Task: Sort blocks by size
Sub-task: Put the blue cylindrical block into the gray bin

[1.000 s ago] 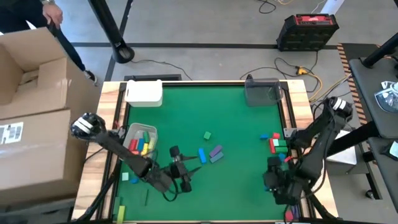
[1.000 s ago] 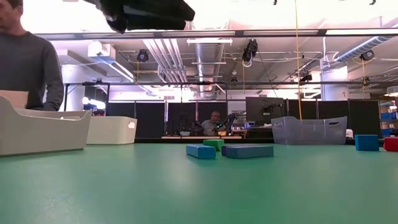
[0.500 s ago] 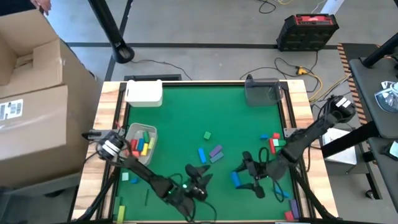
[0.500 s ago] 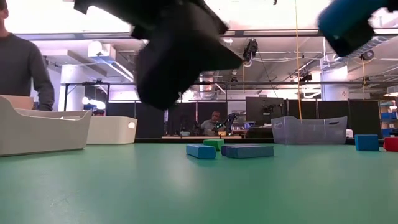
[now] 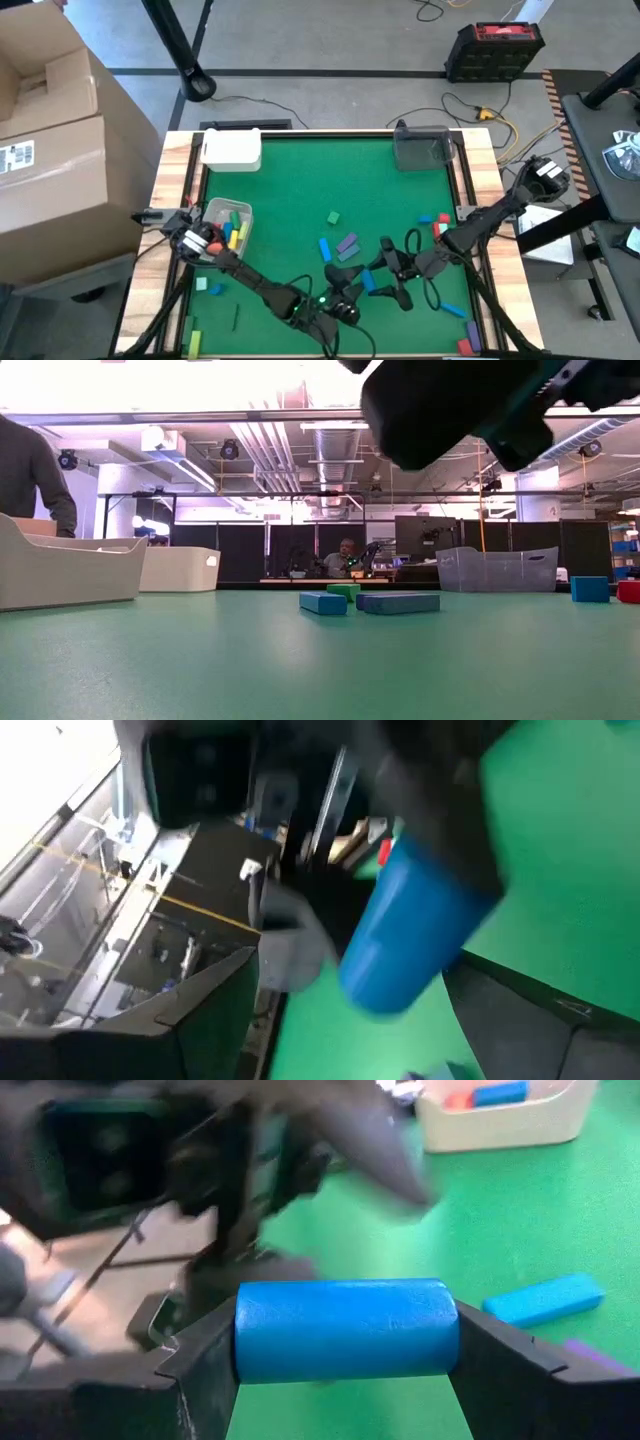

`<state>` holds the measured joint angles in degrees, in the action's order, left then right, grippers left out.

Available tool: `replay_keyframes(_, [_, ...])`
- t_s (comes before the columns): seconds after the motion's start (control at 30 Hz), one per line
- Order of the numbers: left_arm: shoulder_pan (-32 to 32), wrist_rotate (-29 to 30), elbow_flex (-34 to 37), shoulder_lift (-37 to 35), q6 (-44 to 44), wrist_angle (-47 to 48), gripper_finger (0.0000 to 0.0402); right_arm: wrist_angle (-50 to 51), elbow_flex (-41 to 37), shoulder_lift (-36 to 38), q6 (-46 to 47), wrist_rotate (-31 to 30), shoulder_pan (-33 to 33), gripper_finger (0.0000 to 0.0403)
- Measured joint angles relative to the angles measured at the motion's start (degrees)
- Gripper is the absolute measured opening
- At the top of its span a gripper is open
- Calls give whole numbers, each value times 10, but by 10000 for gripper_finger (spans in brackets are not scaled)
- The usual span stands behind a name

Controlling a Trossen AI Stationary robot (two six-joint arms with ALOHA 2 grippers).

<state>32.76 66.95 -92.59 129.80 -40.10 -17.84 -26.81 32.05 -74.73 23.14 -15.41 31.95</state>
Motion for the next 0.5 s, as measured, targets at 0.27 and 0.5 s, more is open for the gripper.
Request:
replay_keyframes(0.27, [-1,-31,-16,0,-23,-2,272,-30,0,6,31,0,-26,280])
replay_keyframes(0.5, [-1,-14,-30,-2,-25,7,153,-42,0,6,35,13,-26,280])
